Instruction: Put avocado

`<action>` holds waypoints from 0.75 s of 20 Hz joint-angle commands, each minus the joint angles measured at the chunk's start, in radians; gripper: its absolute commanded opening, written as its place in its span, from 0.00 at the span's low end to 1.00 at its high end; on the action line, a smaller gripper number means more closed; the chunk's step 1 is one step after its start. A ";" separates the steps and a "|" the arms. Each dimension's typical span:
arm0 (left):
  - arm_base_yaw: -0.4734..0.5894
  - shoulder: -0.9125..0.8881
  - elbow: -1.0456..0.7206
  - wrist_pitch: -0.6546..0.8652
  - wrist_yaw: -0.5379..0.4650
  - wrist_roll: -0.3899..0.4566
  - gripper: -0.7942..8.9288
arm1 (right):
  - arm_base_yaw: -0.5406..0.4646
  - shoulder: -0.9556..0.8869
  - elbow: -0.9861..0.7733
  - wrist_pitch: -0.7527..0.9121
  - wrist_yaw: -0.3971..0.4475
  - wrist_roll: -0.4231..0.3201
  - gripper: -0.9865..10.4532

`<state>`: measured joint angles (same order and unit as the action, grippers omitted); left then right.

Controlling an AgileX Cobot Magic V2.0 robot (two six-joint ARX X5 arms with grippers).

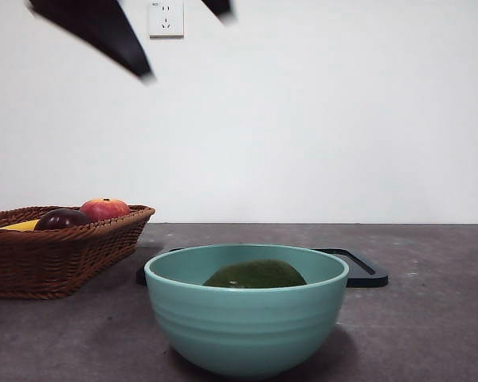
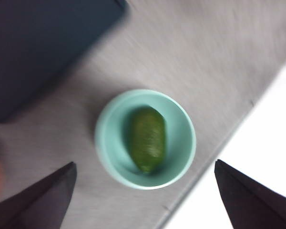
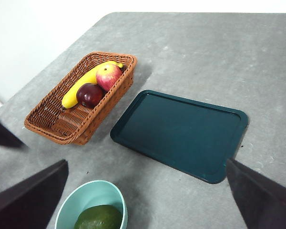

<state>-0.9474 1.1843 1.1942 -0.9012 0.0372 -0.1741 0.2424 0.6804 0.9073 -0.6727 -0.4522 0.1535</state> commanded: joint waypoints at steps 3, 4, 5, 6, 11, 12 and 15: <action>-0.006 -0.227 0.024 -0.039 -0.154 -0.021 0.56 | 0.004 0.004 0.017 0.006 -0.003 -0.001 0.57; -0.006 -0.280 0.024 -0.060 -0.206 -0.048 0.56 | 0.004 0.004 0.017 0.006 -0.003 -0.001 0.57; -0.006 -0.320 0.023 -0.080 -0.241 -0.074 0.56 | 0.004 0.004 0.017 0.006 -0.003 -0.001 0.57; -0.006 -0.362 0.019 -0.097 -0.267 -0.093 0.56 | 0.004 0.004 0.017 0.006 -0.004 -0.001 0.57; -0.007 -0.555 -0.066 -0.121 -0.280 -0.159 0.56 | 0.004 0.005 0.017 -0.051 -0.004 -0.023 0.57; -0.007 -0.587 -0.084 -0.140 -0.280 -0.164 0.56 | 0.006 0.005 0.017 -0.074 -0.004 -0.034 0.57; -0.007 -0.657 -0.098 -0.209 -0.280 -0.142 0.56 | 0.037 0.005 0.017 -0.124 -0.005 -0.032 0.57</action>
<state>-0.9462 0.5243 1.0878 -1.1236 -0.2379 -0.3241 0.2756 0.6804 0.9073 -0.8043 -0.4530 0.1341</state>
